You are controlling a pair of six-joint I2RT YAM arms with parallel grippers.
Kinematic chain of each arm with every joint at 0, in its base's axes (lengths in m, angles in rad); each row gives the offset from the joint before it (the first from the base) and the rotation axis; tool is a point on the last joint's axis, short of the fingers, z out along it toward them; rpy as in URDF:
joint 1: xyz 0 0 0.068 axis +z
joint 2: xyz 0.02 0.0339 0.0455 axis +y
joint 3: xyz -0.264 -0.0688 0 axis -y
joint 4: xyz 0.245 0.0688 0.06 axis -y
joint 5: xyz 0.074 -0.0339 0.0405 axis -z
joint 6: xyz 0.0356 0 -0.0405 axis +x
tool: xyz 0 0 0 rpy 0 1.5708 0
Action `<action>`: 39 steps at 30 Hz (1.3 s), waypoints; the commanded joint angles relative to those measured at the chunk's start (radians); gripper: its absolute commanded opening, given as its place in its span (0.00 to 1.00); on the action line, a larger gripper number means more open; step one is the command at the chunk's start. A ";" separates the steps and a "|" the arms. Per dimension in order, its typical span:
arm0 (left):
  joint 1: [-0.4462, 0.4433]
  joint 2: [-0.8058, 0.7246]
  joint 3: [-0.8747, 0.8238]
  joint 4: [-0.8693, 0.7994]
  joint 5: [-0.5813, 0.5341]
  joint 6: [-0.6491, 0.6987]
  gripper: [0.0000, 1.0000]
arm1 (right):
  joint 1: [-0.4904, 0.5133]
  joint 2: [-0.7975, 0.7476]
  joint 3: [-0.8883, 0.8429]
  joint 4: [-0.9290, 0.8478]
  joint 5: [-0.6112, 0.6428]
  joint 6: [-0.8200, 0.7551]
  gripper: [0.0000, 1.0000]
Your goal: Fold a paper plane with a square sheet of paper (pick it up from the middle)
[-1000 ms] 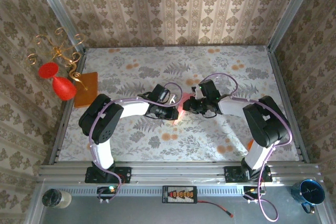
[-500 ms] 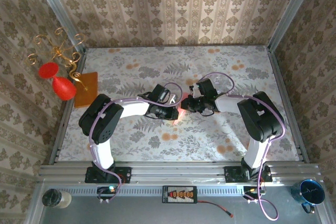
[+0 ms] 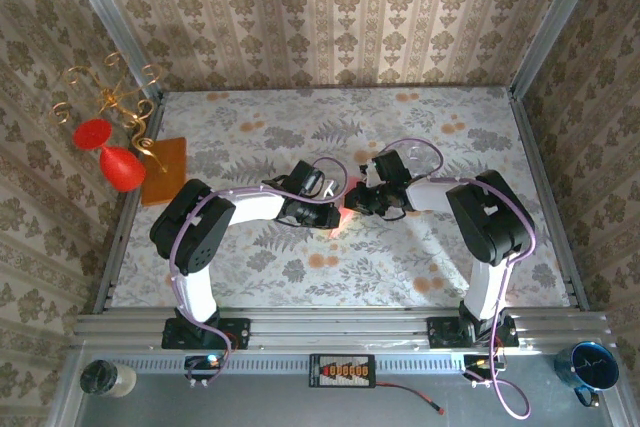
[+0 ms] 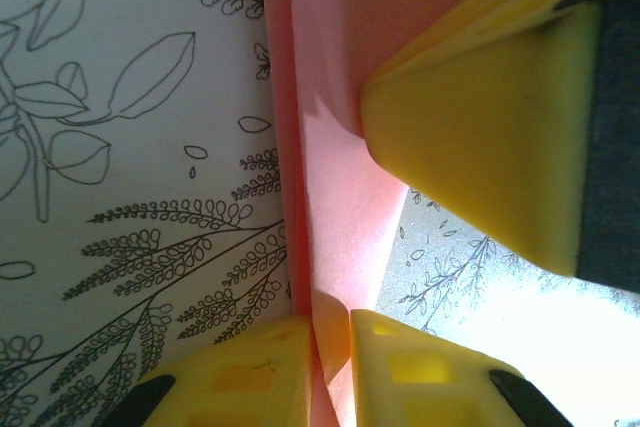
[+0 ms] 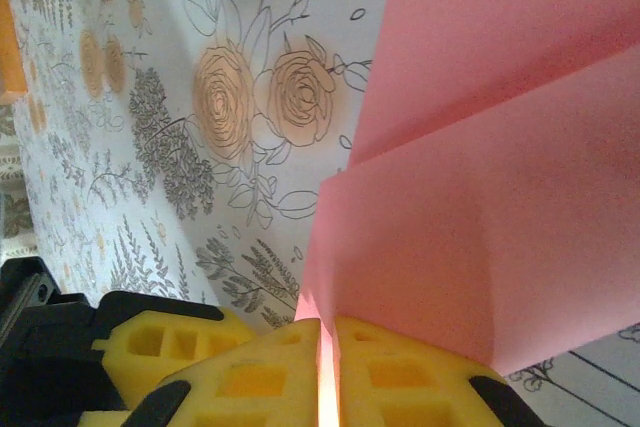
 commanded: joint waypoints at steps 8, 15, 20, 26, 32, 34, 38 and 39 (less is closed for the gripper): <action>-0.011 0.019 -0.019 -0.058 -0.034 0.019 0.17 | -0.006 0.032 0.044 -0.066 0.033 -0.013 0.13; -0.013 0.019 -0.024 -0.054 -0.033 0.017 0.17 | -0.006 0.046 0.058 -0.088 0.041 -0.026 0.13; -0.013 0.015 -0.024 -0.056 -0.034 0.017 0.17 | -0.006 0.058 0.065 -0.098 0.045 -0.028 0.13; -0.014 0.010 -0.028 -0.056 -0.032 0.017 0.17 | -0.006 0.078 0.077 -0.121 0.052 -0.036 0.13; -0.013 -0.013 -0.024 -0.067 -0.043 0.015 0.17 | -0.006 0.085 0.082 -0.156 0.075 -0.044 0.13; -0.014 -0.037 -0.021 -0.078 -0.053 0.014 0.18 | -0.006 0.089 0.088 -0.178 0.088 -0.049 0.13; -0.010 -0.116 -0.021 -0.116 -0.090 0.037 0.24 | -0.006 0.092 0.094 -0.208 0.107 -0.057 0.12; -0.006 -0.145 -0.022 -0.132 -0.100 0.048 0.27 | -0.005 0.093 0.093 -0.208 0.106 -0.059 0.12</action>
